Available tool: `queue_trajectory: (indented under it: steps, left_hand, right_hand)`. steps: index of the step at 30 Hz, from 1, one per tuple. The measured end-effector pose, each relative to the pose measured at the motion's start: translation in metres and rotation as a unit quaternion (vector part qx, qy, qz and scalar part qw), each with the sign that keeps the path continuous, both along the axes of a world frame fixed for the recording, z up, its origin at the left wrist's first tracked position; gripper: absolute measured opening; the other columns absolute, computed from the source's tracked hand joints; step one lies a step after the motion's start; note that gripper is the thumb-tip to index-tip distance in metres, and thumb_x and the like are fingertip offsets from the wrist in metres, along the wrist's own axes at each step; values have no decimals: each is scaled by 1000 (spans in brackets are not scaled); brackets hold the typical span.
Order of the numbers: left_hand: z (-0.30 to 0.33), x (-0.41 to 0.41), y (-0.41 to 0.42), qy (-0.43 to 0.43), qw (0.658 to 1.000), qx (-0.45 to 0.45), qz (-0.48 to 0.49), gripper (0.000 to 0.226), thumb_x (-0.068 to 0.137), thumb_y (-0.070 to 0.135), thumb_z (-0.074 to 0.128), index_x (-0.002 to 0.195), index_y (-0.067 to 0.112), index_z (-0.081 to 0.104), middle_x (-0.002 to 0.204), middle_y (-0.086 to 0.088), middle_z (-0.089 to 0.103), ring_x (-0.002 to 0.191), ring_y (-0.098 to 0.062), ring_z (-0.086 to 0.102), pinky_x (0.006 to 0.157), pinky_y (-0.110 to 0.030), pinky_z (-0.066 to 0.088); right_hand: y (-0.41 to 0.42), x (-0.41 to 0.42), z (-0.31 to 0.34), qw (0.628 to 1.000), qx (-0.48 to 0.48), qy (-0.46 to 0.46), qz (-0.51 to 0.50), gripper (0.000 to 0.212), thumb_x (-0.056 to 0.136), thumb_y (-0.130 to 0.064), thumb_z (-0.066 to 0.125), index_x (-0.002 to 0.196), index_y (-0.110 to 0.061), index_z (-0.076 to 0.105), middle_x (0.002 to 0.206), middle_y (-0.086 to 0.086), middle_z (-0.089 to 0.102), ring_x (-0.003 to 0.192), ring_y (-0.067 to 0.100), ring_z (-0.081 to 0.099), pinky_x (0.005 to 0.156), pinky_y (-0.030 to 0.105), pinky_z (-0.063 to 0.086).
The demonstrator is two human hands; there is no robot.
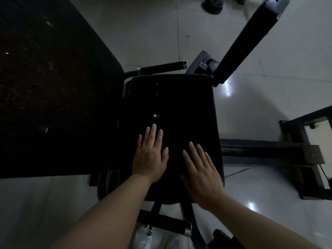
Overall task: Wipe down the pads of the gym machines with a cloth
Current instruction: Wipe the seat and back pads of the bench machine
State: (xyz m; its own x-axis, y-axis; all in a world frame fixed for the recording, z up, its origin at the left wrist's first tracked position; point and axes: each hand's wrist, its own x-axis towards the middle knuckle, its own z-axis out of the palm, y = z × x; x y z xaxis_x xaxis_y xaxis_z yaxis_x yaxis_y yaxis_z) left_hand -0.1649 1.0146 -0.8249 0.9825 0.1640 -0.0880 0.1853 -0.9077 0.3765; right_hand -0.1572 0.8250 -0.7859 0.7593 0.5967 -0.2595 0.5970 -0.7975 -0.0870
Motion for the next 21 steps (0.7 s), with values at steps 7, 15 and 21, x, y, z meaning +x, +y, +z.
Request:
queue_trajectory:
  steps: [7, 15, 21]
  left_hand:
    - [-2, 1, -1, -9, 1000, 0, 8, 62, 95, 45, 19, 149, 14, 16, 159, -7, 9, 147, -22, 4, 118, -38, -1]
    - [-6, 0, 1, -18, 1000, 5, 4, 62, 95, 46, 19, 149, 15, 16, 159, -5, 6, 146, -18, 0, 119, -42, 5]
    - [-7, 0, 1, -26, 1000, 5, -2, 63, 95, 45, 21, 149, 12, 22, 159, -8, 9, 146, -20, 3, 117, -39, 1]
  right_hand:
    - [40, 135, 2, 999, 8, -26, -37, 64, 96, -52, 15, 151, -20, 9, 159, 5, -3, 146, 20, -7, 118, 36, -1]
    - [75, 173, 9, 994, 4, -4, -107, 62, 100, -44, 25, 151, -20, 1, 158, 8, -12, 145, 25, -13, 118, 38, -4]
    - [7, 18, 5, 999, 36, -7, -22, 63, 94, -51, 31, 150, -25, 15, 159, 7, 0, 146, 26, -5, 119, 39, 3]
